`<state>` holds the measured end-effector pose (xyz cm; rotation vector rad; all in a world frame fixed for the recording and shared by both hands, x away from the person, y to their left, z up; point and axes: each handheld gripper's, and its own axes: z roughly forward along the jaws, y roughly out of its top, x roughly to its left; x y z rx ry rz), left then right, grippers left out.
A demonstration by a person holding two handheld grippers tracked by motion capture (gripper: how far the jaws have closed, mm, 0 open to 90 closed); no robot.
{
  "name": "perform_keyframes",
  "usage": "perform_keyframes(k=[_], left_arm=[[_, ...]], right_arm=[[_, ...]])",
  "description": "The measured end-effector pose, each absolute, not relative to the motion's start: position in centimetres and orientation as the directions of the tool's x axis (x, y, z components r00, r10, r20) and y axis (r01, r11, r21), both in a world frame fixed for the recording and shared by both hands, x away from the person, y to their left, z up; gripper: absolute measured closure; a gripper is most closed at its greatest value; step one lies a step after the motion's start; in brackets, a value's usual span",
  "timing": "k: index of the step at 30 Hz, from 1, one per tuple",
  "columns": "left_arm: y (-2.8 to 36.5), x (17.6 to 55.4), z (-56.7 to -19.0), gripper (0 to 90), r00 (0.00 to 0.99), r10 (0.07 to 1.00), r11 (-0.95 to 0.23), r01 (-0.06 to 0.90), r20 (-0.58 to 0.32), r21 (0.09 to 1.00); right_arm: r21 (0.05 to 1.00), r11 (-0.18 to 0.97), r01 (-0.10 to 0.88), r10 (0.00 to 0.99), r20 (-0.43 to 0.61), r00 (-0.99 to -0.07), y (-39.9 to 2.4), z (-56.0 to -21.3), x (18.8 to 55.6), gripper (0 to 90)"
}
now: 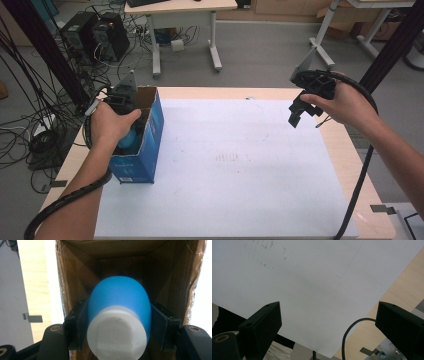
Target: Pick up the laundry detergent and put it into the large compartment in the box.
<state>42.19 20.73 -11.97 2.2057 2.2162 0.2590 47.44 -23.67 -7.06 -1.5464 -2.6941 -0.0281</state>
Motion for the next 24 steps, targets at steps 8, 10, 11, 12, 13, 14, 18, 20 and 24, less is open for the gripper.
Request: perform_keyframes(k=[8,10,11,12,13,14,18,20,24], left_arm=[[20.88,42.11,-11.95,37.8,-0.02,0.994,0.007,0.993,0.108,0.118],[20.94,42.07,-11.93,37.1,-0.02,0.994,0.007,0.993,0.105,0.118],[21.05,42.11,-11.94,36.8,-0.016,0.995,0.005,0.993,0.099,0.115],[21.08,42.1,-11.96,36.5,-0.016,0.995,0.005,0.993,0.097,0.115],[21.08,42.13,-11.99,35.9,-0.019,0.995,0.008,0.993,0.096,0.115],[21.1,42.16,-12.01,35.0,-0.02,0.995,0.009,0.993,0.094,0.114],[20.95,42.11,-11.97,34.6,-0.014,0.995,0.003,0.993,0.095,0.116],[20.92,42.12,-11.9,34.8,-0.01,0.995,0.0,0.993,0.095,0.114],[20.95,41.99,-11.65,34.6,-0.012,0.996,0.001,0.993,0.091,0.117]], right_arm=[[-0.006,0.507,0.862,0.861,0.042,-0.507,-23.57,-7.27,47.53,7.0],[-0.005,0.507,0.862,0.861,0.042,-0.506,-23.52,-7.27,47.52,7.0],[-0.004,0.508,0.861,0.861,0.043,-0.507,-23.51,-7.28,47.51,7.0],[-0.004,0.508,0.861,0.86,0.045,-0.508,-23.51,-7.28,47.52,7.0],[-0.004,0.509,0.861,0.86,0.044,-0.508,-23.5,-7.28,47.49,7.0],[-0.004,0.508,0.861,0.861,0.042,-0.508,-23.48,-7.25,47.48,7.0],[0.001,0.506,0.863,0.862,0.043,-0.505,-23.63,-7.19,47.4,7.0],[-0.001,0.504,0.864,0.863,0.041,-0.504,-23.61,-7.18,47.43,7.0],[-0.001,0.506,0.863,0.862,0.041,-0.505,-23.6,-7.19,47.41,7.0]])
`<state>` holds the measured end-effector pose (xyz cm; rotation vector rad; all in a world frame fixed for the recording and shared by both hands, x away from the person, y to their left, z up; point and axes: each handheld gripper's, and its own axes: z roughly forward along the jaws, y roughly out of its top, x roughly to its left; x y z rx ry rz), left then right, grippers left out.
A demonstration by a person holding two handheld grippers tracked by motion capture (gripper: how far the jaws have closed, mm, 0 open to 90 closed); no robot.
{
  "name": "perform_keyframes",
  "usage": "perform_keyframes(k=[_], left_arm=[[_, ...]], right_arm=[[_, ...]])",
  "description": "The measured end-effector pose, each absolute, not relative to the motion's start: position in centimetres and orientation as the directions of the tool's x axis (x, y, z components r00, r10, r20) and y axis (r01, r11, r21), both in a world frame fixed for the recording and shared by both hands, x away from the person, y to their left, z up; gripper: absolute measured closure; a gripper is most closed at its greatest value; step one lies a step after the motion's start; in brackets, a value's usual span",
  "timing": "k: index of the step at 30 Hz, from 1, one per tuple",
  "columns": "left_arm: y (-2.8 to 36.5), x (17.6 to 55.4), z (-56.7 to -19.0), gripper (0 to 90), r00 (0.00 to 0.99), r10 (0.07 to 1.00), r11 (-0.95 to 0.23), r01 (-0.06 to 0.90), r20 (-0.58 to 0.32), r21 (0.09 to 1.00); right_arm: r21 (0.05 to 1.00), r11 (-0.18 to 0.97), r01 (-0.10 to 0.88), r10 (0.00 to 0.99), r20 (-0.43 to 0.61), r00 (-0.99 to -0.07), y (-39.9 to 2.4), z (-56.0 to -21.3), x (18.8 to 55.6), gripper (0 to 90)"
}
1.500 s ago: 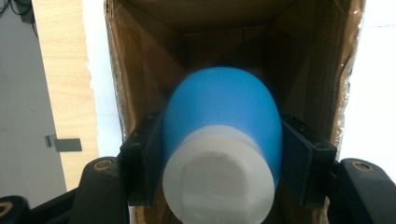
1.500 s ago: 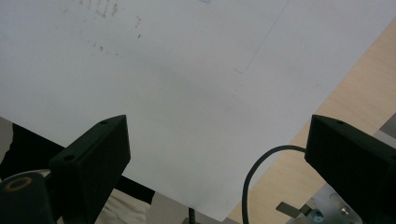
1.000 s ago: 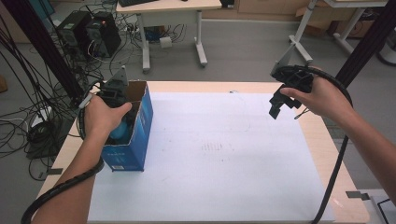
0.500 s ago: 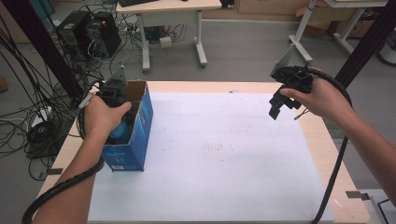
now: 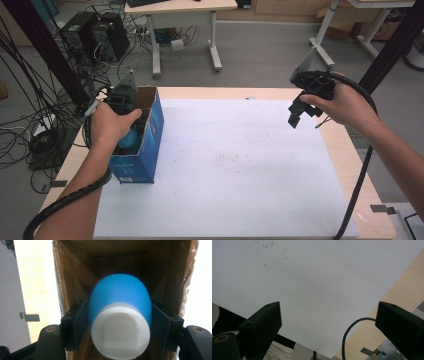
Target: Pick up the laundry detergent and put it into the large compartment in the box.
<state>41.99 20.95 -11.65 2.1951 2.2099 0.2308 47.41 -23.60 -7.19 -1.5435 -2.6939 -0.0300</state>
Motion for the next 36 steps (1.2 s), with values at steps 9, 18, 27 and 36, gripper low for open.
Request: perform_keyframes(k=[9,18,27,36], left_arm=[[21.0,41.5,-11.1,34.1,-0.007,0.996,-0.004,0.992,0.085,0.126],[20.9,40.8,-10.4,33.4,-0.006,0.996,-0.005,0.991,0.085,0.135],[21.3,39.7,-9.2,26.9,-0.003,0.998,-0.006,0.99,0.067,0.14],[21.7,37.6,-7.0,15.2,0.006,0.999,-0.014,0.978,0.039,0.208]], right_arm=[[0.001,0.51,0.86,0.859,0.044,-0.51,-23.4,-7.2,47.4,7.0],[0.005,0.509,0.861,0.86,0.047,-0.509,-23.4,-7.0,47.2,7.0],[0.012,0.515,0.857,0.856,0.045,-0.515,-23.3,-6.8,46.7,7.0],[0.02,0.522,0.853,0.852,0.046,-0.522,-23.1,-6.5,46.2,7.0]])
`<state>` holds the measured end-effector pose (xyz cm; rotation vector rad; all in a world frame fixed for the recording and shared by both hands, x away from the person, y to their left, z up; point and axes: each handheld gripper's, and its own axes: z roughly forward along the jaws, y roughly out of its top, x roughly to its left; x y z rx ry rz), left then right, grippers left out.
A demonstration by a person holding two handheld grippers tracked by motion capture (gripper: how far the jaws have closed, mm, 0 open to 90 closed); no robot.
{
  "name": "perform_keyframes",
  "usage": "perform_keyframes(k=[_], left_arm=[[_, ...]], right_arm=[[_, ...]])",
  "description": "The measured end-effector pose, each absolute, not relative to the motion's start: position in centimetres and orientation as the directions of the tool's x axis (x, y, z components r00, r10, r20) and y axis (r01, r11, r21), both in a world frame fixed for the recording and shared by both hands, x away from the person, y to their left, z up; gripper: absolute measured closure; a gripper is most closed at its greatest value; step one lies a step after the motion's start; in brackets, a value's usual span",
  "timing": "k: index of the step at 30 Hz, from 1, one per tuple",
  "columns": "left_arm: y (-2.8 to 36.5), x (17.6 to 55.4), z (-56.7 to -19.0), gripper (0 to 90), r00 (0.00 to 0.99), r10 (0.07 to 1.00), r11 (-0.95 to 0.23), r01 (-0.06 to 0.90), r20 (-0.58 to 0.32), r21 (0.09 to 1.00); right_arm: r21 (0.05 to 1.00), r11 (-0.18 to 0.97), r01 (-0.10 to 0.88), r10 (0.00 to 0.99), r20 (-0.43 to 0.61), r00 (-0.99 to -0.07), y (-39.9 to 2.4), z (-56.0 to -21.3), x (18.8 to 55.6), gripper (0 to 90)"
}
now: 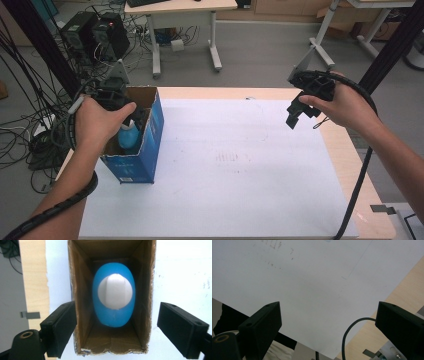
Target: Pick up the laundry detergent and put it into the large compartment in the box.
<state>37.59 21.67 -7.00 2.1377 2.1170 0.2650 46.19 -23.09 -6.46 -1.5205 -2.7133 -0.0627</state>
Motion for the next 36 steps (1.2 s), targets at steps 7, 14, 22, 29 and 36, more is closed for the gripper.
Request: perform_keyframes(k=[7,14,22,29,36], left_arm=[[21.0,35.8,-5.0,12.0,0.048,0.998,-0.056,0.958,0.038,0.282],[19.1,35.3,-3.3,11.7,0.08,0.996,-0.09,0.946,0.045,0.311],[15.7,35.5,-1.9,11.4,0.149,0.988,-0.156,0.929,0.046,0.337],[13.3,36.2,-1.6,11.3,0.196,0.98,-0.2,0.919,0.046,0.34],[11.9,36.6,-1.4,11.2,0.224,0.974,-0.224,0.91,0.041,0.349]], right_arm=[[0.035,0.521,0.853,0.851,0.052,-0.522,-23.5,-6.0,45.8,7.0],[0.034,0.522,0.852,0.851,0.048,-0.523,-23.5,-5.7,45.6,6.7],[0.044,0.517,0.855,0.853,0.051,-0.519,-23.9,-5.5,45.3,6.7],[0.046,0.508,0.86,0.859,0.054,-0.51,-24.5,-5.4,45.3,6.7],[0.044,0.502,0.864,0.862,0.055,-0.503,-24.9,-5.5,45.4,6.6]])
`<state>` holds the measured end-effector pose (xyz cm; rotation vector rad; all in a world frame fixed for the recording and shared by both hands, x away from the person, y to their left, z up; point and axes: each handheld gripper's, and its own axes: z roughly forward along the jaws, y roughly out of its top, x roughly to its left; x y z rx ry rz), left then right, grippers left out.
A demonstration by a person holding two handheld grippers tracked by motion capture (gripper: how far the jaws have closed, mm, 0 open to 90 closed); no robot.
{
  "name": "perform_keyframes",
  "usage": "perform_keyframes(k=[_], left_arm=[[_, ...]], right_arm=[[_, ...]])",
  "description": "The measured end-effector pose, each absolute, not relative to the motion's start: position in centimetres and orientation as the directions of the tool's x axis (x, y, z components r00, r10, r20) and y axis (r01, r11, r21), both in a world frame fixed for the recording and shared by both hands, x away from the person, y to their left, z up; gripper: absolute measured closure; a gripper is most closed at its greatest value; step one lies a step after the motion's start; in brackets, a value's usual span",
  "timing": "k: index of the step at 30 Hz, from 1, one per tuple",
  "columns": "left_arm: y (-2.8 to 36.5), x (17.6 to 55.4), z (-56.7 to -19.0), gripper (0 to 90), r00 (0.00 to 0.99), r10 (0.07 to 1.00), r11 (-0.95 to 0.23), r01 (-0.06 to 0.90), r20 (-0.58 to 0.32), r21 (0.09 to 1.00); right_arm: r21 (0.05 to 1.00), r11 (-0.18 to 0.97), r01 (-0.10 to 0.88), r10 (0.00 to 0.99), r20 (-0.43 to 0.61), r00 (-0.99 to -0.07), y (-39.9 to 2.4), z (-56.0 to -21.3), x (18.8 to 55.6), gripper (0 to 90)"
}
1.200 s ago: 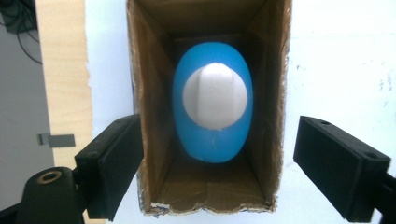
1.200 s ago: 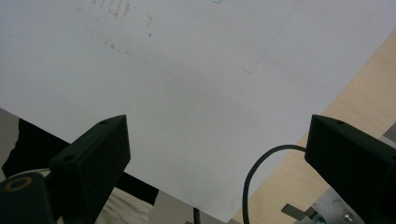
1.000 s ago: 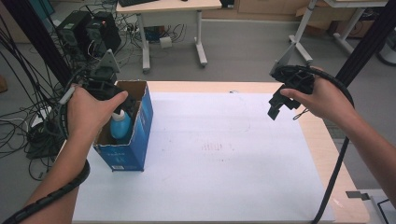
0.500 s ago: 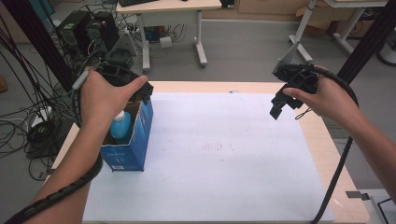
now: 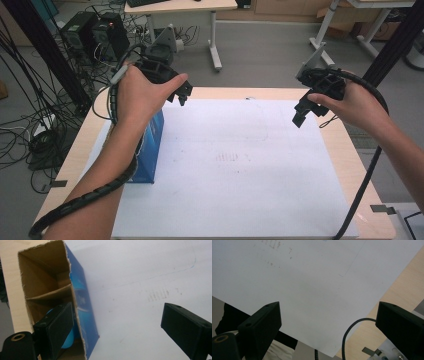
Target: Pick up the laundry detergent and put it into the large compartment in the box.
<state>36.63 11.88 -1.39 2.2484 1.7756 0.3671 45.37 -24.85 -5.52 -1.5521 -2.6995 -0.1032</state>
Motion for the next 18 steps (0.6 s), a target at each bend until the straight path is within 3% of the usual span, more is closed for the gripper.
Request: perform_keyframes(k=[18], left_arm=[[10.5,37.4,-2.1,11.1,0.258,0.965,-0.255,0.907,0.037,0.334]], right_arm=[[0.029,0.508,0.861,0.859,0.049,-0.509,-24.5,-5.9,45.7,6.6]])
